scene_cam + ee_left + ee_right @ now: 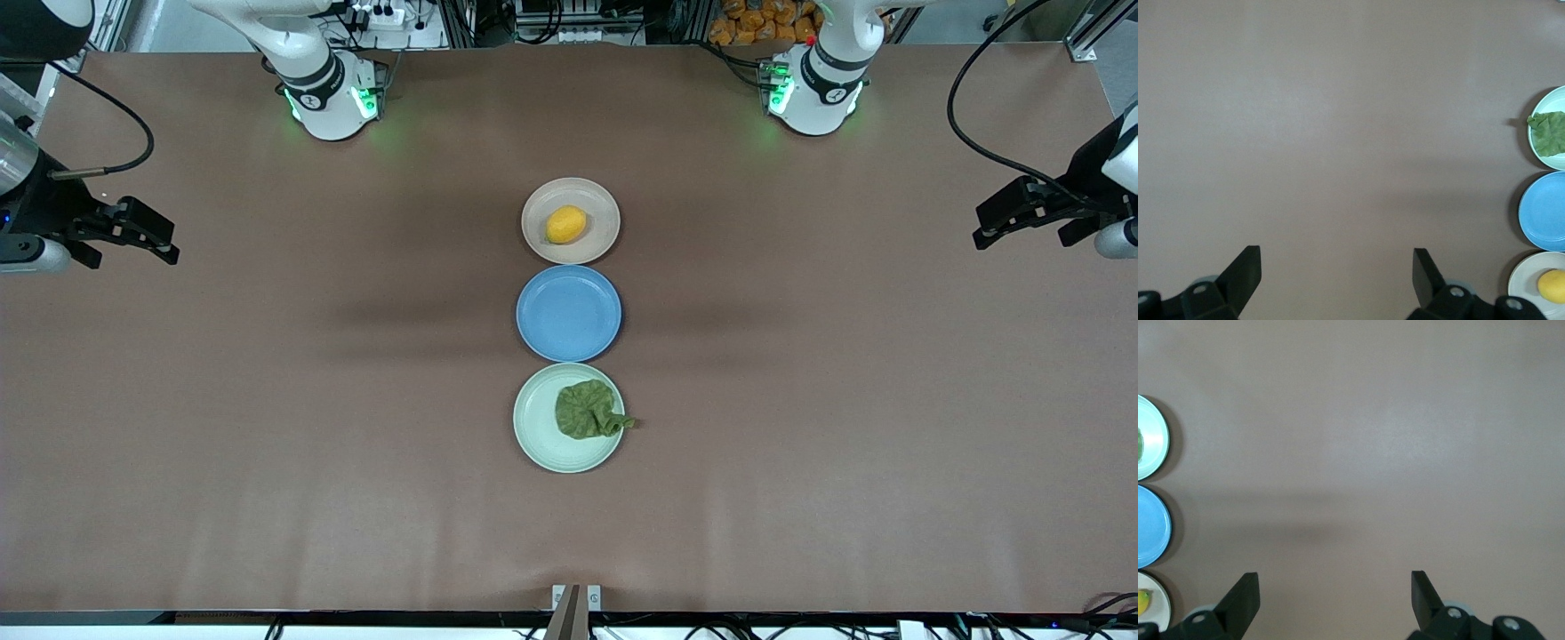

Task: Pick lemon and lettuce from plates
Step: 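Move the right gripper to the lemon while the left gripper reaches the lettuce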

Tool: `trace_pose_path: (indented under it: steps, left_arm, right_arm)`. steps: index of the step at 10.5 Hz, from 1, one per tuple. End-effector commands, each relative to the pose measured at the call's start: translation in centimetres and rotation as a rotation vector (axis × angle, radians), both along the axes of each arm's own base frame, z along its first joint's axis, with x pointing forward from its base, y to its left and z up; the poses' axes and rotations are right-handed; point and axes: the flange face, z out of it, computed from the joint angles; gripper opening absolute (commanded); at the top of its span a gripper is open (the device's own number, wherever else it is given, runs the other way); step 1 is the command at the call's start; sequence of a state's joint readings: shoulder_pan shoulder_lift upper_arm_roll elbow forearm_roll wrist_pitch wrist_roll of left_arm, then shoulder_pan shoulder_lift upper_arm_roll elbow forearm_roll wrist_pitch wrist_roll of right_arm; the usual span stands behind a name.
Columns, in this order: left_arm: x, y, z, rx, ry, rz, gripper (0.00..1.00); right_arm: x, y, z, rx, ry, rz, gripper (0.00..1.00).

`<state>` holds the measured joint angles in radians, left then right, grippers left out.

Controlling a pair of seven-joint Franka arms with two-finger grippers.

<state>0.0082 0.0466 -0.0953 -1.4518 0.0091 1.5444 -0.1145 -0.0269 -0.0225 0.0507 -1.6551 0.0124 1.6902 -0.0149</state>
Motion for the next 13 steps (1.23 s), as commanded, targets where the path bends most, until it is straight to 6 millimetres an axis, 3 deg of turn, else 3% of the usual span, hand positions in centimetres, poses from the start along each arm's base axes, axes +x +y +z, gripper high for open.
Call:
trace_pose_path:
  steps: [1, 4, 6, 8, 10, 13]
  left_arm:
    - [-0.5, 0.1, 0.4, 0.021, 0.002, -0.023, 1.00]
    - [0.5, -1.0, -1.4, 0.005, 0.033, -0.044, 1.00]
    - [3.0, -3.4, -4.1, -0.055, 0.001, -0.076, 1.00]
    - [4.8, -8.7, -6.5, -0.071, -0.053, -0.147, 1.00]
    - [6.5, -13.6, -9.2, -0.097, -0.127, -0.200, 1.00]
    - [8.5, -21.8, -15.2, -0.148, -0.230, -0.254, 1.00]
  right_arm:
    - [-0.3, 0.1, 0.2, -0.005, -0.007, 0.004, 1.00]
    - [-0.4, 0.7, -0.3, 0.004, 0.007, 0.005, 1.00]
    - [-0.3, 2.9, -0.8, 0.048, 0.023, 0.003, 1.00]
    - [-0.7, 7.3, -1.9, 0.050, 0.067, -0.037, 1.00]
    - [-1.4, 13.1, -2.9, 0.045, 0.092, -0.076, 1.00]
    - [-2.9, 20.7, -5.6, 0.022, 0.142, -0.112, 1.00]
